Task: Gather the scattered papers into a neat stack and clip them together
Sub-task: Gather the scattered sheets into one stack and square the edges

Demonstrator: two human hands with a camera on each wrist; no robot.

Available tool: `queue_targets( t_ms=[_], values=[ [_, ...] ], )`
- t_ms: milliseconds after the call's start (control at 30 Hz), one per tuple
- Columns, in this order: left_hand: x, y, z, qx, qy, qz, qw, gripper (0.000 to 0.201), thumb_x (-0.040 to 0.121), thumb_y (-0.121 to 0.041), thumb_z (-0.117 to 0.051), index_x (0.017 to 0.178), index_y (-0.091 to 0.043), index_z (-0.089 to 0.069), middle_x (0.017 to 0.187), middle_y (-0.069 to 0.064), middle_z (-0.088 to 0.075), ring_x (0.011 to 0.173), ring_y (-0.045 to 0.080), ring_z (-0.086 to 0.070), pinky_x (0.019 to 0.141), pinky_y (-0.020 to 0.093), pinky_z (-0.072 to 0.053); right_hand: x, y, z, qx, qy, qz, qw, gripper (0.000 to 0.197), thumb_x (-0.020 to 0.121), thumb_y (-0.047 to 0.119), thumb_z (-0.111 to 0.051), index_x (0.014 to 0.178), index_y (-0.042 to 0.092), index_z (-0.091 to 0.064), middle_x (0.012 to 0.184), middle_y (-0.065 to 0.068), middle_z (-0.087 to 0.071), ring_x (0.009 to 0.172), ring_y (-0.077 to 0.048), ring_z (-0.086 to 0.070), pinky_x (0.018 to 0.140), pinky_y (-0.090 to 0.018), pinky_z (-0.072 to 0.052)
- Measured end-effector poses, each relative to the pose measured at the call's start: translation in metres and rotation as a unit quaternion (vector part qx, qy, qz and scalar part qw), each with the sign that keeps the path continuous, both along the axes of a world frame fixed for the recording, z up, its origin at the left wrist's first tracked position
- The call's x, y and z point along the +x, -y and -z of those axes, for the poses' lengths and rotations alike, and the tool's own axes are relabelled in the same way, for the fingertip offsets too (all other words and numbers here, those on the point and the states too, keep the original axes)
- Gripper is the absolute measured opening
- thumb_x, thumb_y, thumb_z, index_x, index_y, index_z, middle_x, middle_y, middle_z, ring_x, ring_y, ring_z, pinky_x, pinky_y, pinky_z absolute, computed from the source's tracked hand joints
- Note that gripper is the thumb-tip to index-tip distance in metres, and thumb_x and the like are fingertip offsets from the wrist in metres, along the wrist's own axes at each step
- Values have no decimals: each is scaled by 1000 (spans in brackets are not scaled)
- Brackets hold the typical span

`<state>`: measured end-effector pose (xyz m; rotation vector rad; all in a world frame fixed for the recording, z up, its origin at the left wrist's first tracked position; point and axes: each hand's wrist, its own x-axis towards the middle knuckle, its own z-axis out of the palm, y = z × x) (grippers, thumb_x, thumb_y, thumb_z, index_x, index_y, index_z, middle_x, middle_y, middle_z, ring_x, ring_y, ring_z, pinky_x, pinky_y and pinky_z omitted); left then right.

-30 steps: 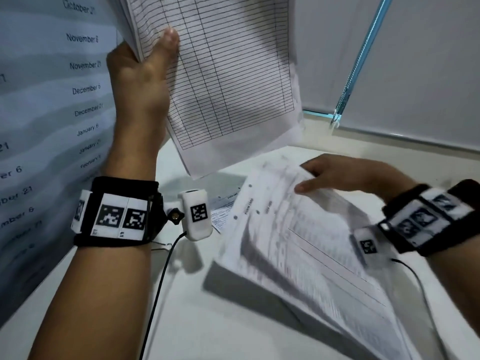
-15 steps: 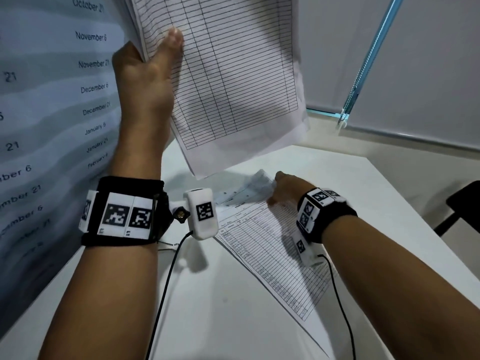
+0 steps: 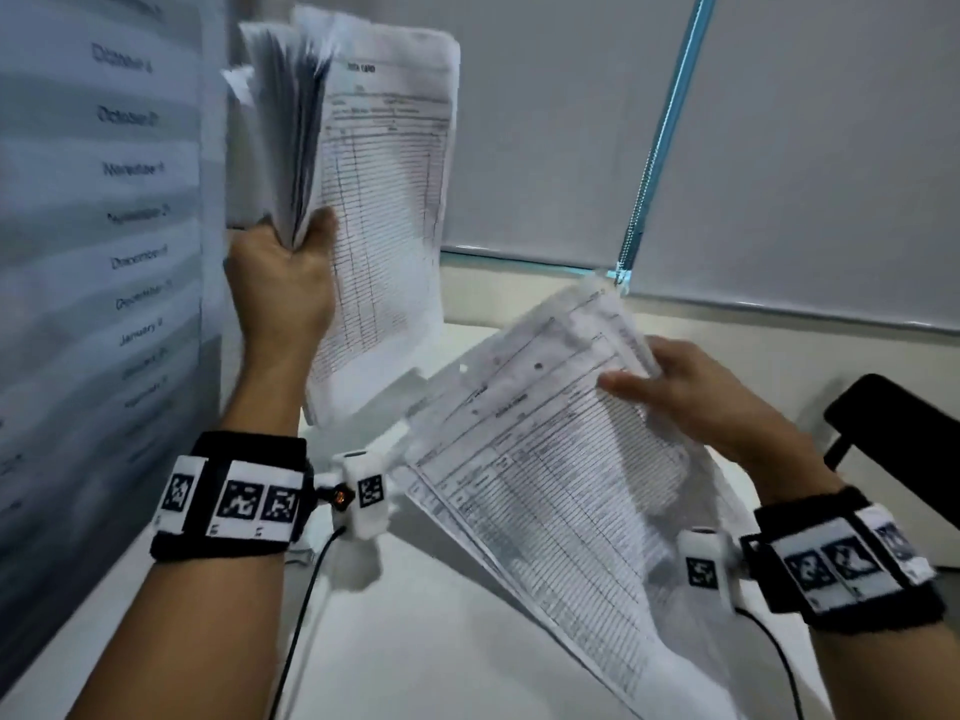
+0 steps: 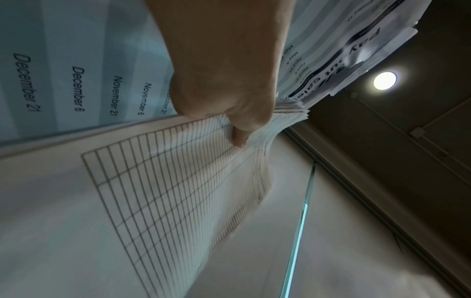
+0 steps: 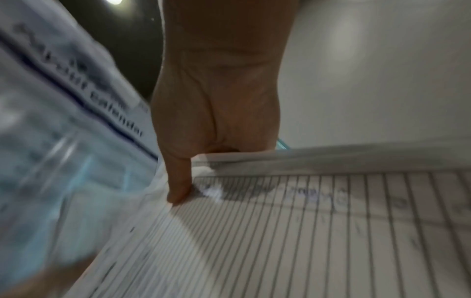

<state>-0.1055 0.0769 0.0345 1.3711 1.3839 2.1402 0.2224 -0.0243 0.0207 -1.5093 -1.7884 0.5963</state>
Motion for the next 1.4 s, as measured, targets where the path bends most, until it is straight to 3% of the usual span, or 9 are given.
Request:
queue_targets(
  t_ms=[167, 333, 567, 700, 900, 1033, 1133, 1233, 1400],
  values=[
    [34, 2, 10, -71, -10, 161, 984, 10, 92, -20, -75, 96, -11, -76, 79, -10, -76, 69, -2, -67, 64, 16, -54, 14, 15, -20, 167, -281, 85, 941, 7, 94, 18, -66, 98, 15, -71, 84, 10, -79, 79, -6, -75, 68, -18, -56],
    [74, 23, 24, -141, -77, 322, 933, 24, 95, -28, -69, 89, -6, -76, 72, -3, -78, 63, 9, -72, 52, 20, -54, 14, -11, -8, 225, -357, 172, 890, 21, 99, 26, -62, 117, 18, -68, 106, 5, -77, 97, -10, -74, 87, -32, -59],
    [98, 15, 39, -229, -84, 382, 892, 29, 101, -31, -58, 102, -10, -78, 98, 11, -80, 94, 31, -77, 93, 54, -60, 22, -33, 12, 177, -342, 166, 908, 21, 98, 35, -61, 114, 24, -68, 106, 2, -77, 99, -19, -74, 94, -49, -57],
    [105, 19, 43, -218, -56, 376, 899, 32, 104, -27, -51, 103, -7, -76, 96, 11, -80, 89, 29, -77, 79, 40, -64, 21, -37, 16, 174, -378, 179, 891, 24, 102, 33, -56, 121, 21, -65, 107, 2, -77, 100, -17, -74, 93, -45, -59],
    [117, 32, 43, -194, -118, 390, 892, 29, 99, 6, -52, 70, 5, -49, 42, -17, -54, 39, -2, -51, 42, 9, -41, 13, -39, 23, 149, -389, 186, 890, 24, 102, 36, -54, 121, 24, -45, 111, 4, -67, 96, -11, -68, 76, -28, -57],
    [116, 33, 39, -147, -145, 385, 899, 18, 103, -32, -57, 98, -22, -71, 82, -19, -76, 79, 4, -72, 75, 23, -61, 7, -37, 28, 206, -348, 221, 887, 25, 101, 28, -57, 121, 19, -45, 105, 10, -65, 93, -6, -67, 82, -32, -58],
    [113, 33, 37, -107, -16, 456, 883, 80, 75, -87, -51, 133, -32, -61, 128, -8, -71, 119, 16, -68, 98, 41, -56, 4, -37, 27, 253, -322, 254, 876, 13, 99, 29, -61, 105, 29, -50, 102, 9, -67, 94, -12, -68, 89, -45, -59],
    [115, 46, 30, -16, -80, 386, 919, 42, 87, -55, -64, 124, -42, -48, 114, -29, -69, 110, -2, -67, 86, 13, -54, -2, -32, 22, 295, -330, 247, 862, 15, 96, 29, -64, 104, 33, -51, 103, 6, -69, 95, -14, -70, 88, -48, -58],
    [105, 40, 21, 35, -41, 296, 954, 44, 90, -23, -75, 129, -20, -55, 114, -6, -71, 102, 6, -72, 80, 17, -58, -6, -15, 3, 291, -360, 150, 874, 44, 94, 31, -69, 129, 21, -46, 127, 15, -61, 113, -1, -63, 96, -28, -54]
  ],
)
